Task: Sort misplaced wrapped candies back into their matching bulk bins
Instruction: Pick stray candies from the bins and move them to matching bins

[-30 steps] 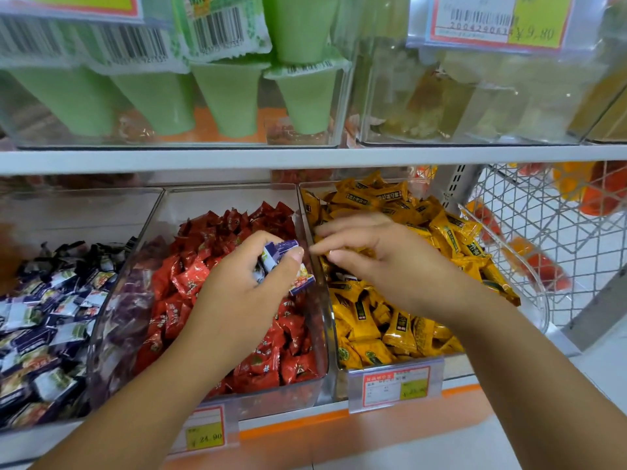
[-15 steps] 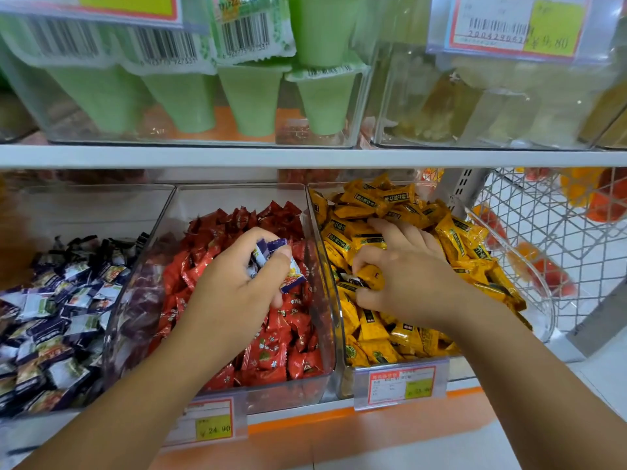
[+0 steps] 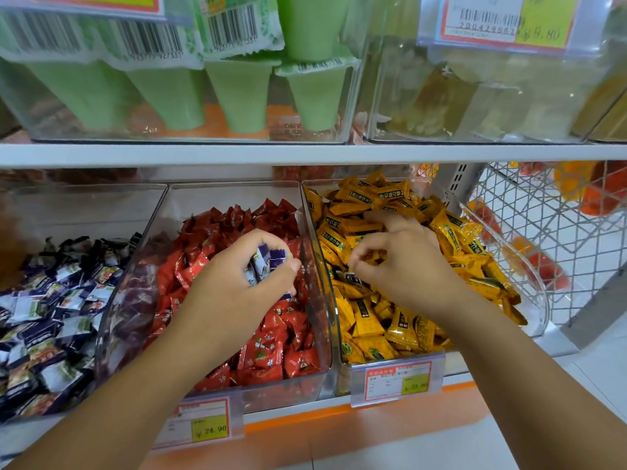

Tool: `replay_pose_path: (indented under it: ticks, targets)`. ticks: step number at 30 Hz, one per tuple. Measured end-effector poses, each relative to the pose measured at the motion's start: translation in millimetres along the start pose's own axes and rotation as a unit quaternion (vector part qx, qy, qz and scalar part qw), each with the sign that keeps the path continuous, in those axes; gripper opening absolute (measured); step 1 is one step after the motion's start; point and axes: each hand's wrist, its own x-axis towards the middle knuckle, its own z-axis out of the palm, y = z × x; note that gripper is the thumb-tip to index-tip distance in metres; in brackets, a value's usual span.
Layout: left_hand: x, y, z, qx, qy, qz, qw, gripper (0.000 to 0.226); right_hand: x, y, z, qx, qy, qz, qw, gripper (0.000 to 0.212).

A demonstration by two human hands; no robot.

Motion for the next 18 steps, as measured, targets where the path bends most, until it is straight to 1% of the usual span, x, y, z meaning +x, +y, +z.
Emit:
replay_pose_path:
  ticks: [2,4,7,11,14,16,18]
  targets:
    - [-0.4,0.3,1.5,0.015,0.003,0.007,1.0,0.013,-1.7,-1.3,-6.2,0.027,-0.002,0.004,1.0,0.01]
    - [-0.2,1.1,4.3,0.026,0.007,0.009,1.0,0.015,-3.2,-1.2,-6.6,-0.013,-0.022,-0.004,1.0,0.006]
    - [0.0,1.5,6.8,0.043,0.014,0.009,0.999,0.012,-3.4,1.1,0.6,-0.11,-0.058,-0.018,0.992,0.019]
    - [-1.6,2.4,7.1,0.044,0.014,0.011,0.999,0.008,-1.9,-1.6,3.9,-0.127,-0.047,-0.019,0.991,0.011]
    - [-2.1,2.2,5.2,0.041,0.013,0.004,0.999,0.009,-1.6,-2.9,4.4,-0.083,-0.037,-0.008,0.996,0.003]
    - [-1.2,0.9,3.8,0.041,0.014,-0.01,0.999,0.008,-1.2,-2.6,1.1,-0.006,-0.017,0.003,1.0,0.009]
    - [0.8,-0.3,3.6,0.024,0.023,-0.026,0.999,0.008,-1.5,-1.5,-4.9,0.084,0.004,0.008,0.996,0.014]
